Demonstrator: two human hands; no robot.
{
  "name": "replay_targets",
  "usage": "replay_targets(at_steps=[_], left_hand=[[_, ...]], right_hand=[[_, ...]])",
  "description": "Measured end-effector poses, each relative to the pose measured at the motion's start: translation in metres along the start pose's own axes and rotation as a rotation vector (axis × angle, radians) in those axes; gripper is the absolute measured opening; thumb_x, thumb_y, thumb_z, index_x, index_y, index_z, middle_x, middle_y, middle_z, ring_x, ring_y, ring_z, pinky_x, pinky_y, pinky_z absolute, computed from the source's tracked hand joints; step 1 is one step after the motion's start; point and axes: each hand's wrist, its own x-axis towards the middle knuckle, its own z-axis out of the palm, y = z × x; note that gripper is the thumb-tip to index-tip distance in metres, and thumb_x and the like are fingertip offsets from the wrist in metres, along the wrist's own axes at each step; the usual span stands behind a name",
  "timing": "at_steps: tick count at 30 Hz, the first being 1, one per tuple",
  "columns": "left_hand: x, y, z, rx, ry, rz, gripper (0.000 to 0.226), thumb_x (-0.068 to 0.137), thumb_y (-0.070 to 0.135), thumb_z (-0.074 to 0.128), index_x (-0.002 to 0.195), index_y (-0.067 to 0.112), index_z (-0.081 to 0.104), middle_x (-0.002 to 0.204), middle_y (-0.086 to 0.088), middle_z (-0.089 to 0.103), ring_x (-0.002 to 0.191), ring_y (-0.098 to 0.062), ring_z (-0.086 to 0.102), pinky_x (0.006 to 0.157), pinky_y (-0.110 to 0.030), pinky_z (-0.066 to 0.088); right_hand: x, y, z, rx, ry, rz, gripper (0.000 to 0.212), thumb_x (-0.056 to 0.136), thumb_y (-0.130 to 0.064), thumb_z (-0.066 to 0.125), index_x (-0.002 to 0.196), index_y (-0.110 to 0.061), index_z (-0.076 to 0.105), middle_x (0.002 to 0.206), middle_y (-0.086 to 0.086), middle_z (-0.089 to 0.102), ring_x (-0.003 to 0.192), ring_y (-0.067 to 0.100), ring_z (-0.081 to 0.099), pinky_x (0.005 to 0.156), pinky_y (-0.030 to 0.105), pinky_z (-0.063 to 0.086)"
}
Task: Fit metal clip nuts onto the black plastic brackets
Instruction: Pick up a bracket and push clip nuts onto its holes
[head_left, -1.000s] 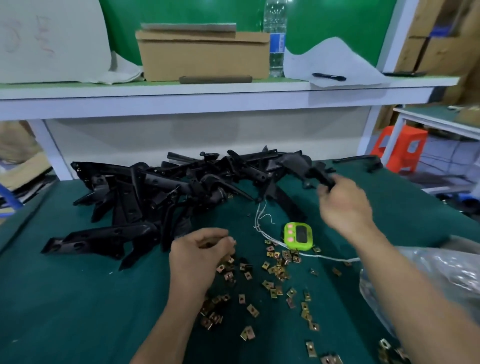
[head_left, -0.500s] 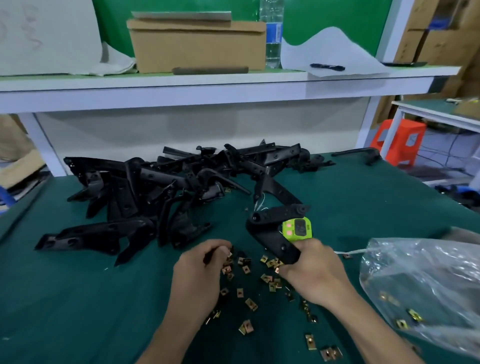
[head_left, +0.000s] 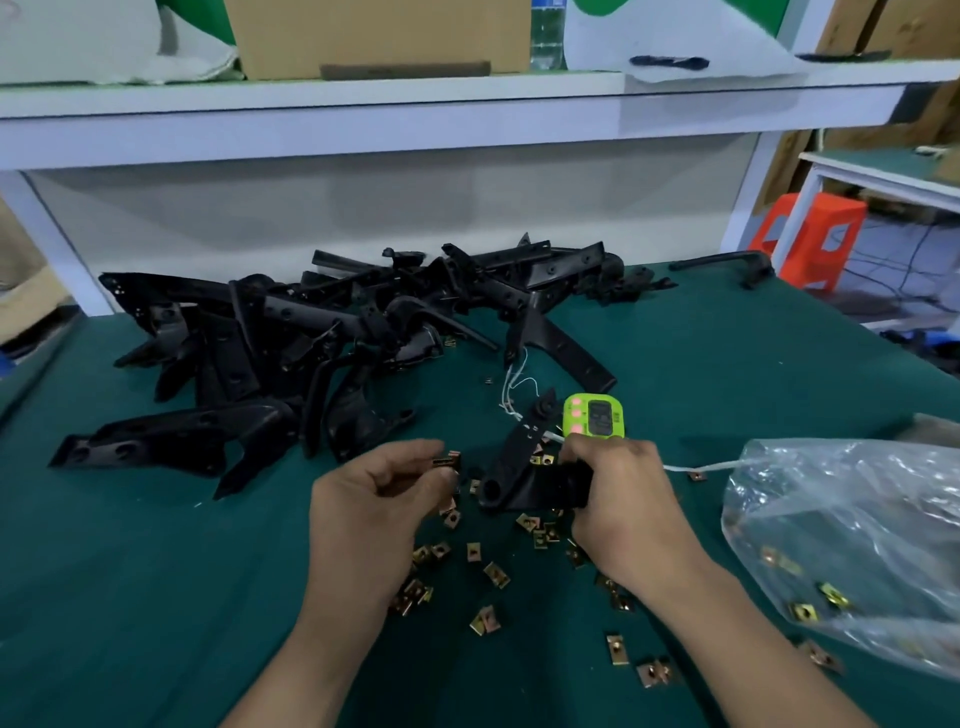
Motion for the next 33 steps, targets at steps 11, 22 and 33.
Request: replay_targets(at_steps=[11,22,33], left_hand=[[-0.008,0.011,0.01,0.023,-0.161,-0.018,0.035,0.094,0.0,0.066,0.091,0.031,0.083,0.096,0.003,0.079,0.093,-0.009,0.073,0.076,-0.011,0.052],[-0.018,0.019,0.012,-0.171,-0.182,-0.191,0.023,0.091,0.002,0.067,0.088,0.019,0.082,0.086,-0.014,0.078,0.071,-0.017,0.075,0.06,-0.02,0.057],[-0.017,0.034,0.034,-0.123,-0.237,-0.307,0.017,0.093,0.002,0.066,0.089,0.009,0.082,0.089,-0.015,0.079,0.075,-0.021,0.075,0.06,-0.022,0.057]], right_hand=[[-0.014,-0.035,0.004,0.191,-0.078,-0.192,0.034,0.069,-0.014,0.064,0.092,-0.038,0.057,0.088,-0.014,0.062,0.089,0.015,0.055,0.077,0.02,0.043],[-0.001,-0.014,-0.003,-0.069,-0.032,-0.271,0.055,0.058,0.008,0.049,0.081,-0.038,0.067,0.078,-0.016,0.06,0.084,0.009,0.048,0.091,0.025,0.027],[0.012,-0.009,-0.012,-0.217,-0.157,-0.302,0.03,0.079,-0.014,0.056,0.095,-0.036,0.068,0.092,-0.017,0.06,0.107,0.007,0.047,0.103,0.027,0.018]])
